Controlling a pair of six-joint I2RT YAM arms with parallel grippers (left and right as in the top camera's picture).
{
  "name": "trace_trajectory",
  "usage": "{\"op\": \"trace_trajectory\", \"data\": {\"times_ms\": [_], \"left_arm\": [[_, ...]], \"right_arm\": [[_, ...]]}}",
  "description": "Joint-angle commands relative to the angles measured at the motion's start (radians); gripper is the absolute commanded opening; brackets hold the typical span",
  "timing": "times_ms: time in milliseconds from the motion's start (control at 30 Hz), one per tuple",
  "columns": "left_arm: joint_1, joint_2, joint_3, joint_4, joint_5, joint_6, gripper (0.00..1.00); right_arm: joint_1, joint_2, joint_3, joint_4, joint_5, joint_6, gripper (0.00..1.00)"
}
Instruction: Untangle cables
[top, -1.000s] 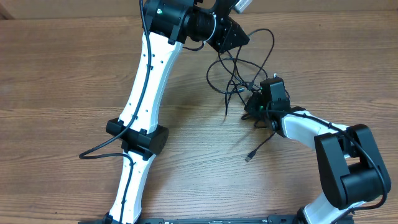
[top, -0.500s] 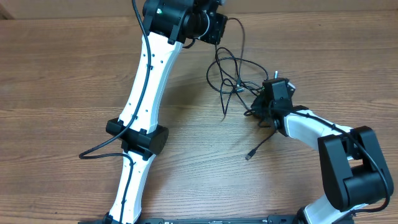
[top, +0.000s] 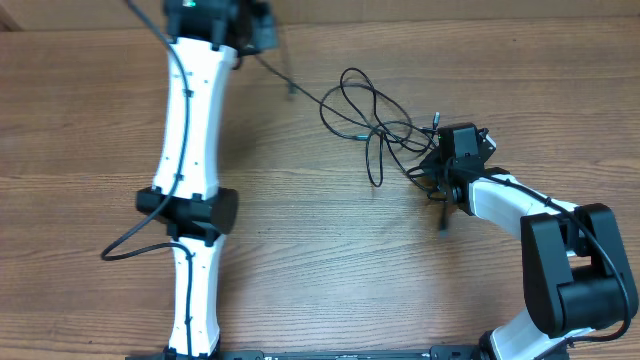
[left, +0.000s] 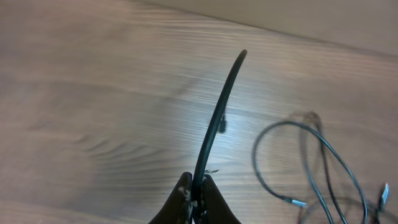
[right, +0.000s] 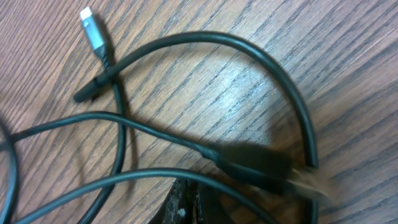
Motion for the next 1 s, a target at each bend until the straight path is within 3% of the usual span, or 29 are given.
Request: {"op": "trace_trajectory", "data": {"times_ms": [0,233,500,733,967], "left_arm": [[0.071,-0.028,0.021,-0.022,-0.051,-0.122,0.04],[0.161,-0.018,-0.015,-0.043,-0.047,-0.128,0.04],[0.164,-0.017,-0.142,-0.003,-0.025,-0.127,0.04],[0.15,-0.017,-0.307,0.074,-0.021,-0.123,0.04],[0.15,-0.017,-0.394,0.126,-0.023,-0.074,0.09]], "right_arm": [[-0.015,0.024,-0.019,-0.031,0.027,0.018,0.04],[-0.015,0.024,-0.019,-0.031,0.024,0.018,0.04],[-0.015,0.024,-0.019,-0.031,0.024,0.021,0.04],[-0.014,0.024,-0.019,-0.027,-0.003,0.021,0.26],[-0.014,0.024,-0.019,-0.024,-0.013,0.021,0.31]]}}
